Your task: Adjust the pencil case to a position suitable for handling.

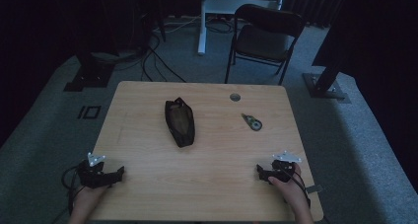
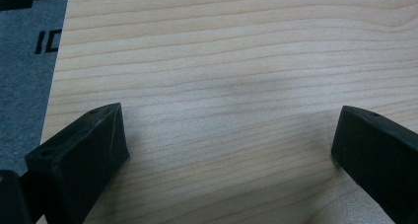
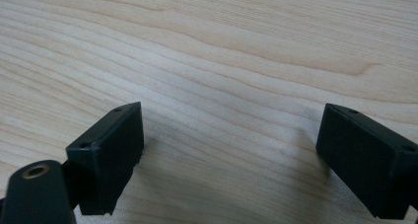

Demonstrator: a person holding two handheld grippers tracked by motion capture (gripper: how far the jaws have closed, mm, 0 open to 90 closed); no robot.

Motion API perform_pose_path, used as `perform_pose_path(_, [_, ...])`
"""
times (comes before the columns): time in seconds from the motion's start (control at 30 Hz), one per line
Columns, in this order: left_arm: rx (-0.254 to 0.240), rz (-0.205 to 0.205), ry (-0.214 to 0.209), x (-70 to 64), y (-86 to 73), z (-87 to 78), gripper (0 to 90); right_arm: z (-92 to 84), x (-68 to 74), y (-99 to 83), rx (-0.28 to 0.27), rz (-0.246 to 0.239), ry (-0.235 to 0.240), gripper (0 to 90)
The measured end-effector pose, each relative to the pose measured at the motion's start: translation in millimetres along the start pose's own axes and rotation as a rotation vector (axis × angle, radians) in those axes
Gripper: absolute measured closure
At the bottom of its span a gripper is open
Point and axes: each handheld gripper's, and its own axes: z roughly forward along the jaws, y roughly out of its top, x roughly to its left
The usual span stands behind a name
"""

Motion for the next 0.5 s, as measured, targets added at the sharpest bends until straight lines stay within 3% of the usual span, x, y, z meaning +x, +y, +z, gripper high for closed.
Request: perform_pose_path(0.5, [0.000, 0.017, -0.014, 0.8, 0.1, 0.1, 0.6, 0.3, 2.5, 0.5, 0.000, 0.001, -0.004, 10.8])
